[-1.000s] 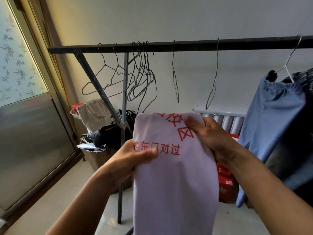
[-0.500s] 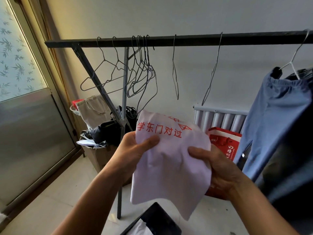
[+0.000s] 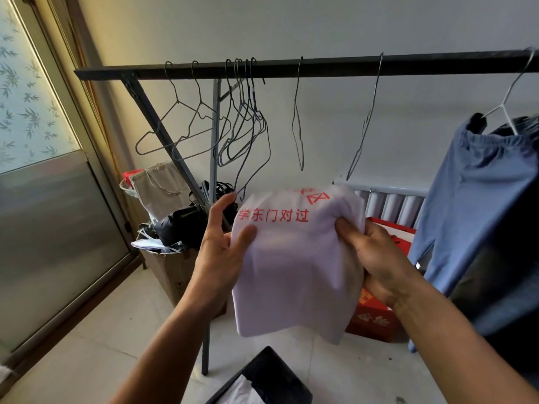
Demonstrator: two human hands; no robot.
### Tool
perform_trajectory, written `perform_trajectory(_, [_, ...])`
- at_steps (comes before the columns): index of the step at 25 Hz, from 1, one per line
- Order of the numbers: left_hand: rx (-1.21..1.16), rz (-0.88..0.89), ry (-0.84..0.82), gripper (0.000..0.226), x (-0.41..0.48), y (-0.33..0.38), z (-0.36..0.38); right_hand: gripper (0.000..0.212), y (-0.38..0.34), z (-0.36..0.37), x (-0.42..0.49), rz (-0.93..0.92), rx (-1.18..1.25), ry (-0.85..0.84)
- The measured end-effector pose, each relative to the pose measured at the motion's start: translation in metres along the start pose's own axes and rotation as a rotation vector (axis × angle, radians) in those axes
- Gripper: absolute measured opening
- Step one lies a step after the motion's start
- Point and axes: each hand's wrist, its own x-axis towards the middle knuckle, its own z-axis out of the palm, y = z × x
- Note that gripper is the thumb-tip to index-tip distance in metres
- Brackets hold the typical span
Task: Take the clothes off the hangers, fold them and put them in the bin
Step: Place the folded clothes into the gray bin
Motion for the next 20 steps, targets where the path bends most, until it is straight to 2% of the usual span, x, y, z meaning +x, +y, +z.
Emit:
perform_trajectory(2, [-0.068, 0.000, 0.052, 0.031, 0.000, 0.002, 0.001, 0.020, 0.002, 0.003, 0.003, 0.023, -0.002, 0.045])
perform_trajectory(4, [-0.123, -0.019, 0.033, 0.021, -0.003, 0.005, 0.001, 0.023, 0.002, 0.003, 0.004, 0.063, 0.003, 0.070])
perform_trajectory(6, [-0.142, -0.035, -0.089, 0.028, -0.007, 0.008, -0.005, 0.025, -0.002, 0.001, 0.004, 0.112, 0.018, 0.074])
perform_trajectory(7, [-0.123, -0.031, -0.174, 0.039, -0.009, 0.008, -0.011, 0.025, -0.004, -0.001, 0.004, 0.130, 0.025, 0.077])
perform_trajectory(9, [0.102, 0.024, -0.299, 0.065, -0.009, 0.008, -0.020, 0.026, -0.008, -0.005, 0.006, 0.158, 0.044, 0.081])
perform_trajectory(10, [0.281, 0.084, -0.314, 0.068, -0.008, 0.008, -0.023, 0.027, -0.010, -0.006, 0.008, 0.182, 0.067, 0.079])
perform_trajectory(13, [0.686, 0.370, -0.262, 0.054, -0.004, 0.011, -0.023, 0.034, -0.011, -0.009, 0.014, 0.269, 0.170, 0.036])
perform_trajectory(16, [0.789, 0.552, -0.274, 0.031, 0.004, 0.021, -0.029, 0.039, -0.013, -0.011, 0.020, 0.301, 0.229, 0.026])
perform_trajectory(18, [0.787, 0.572, -0.303, 0.024, 0.008, 0.026, -0.034, 0.042, -0.014, -0.013, 0.023, 0.305, 0.261, 0.015])
perform_trajectory(20, [0.738, 0.541, -0.314, 0.029, 0.010, 0.031, -0.036, 0.050, -0.015, -0.014, 0.024, 0.305, 0.271, -0.009])
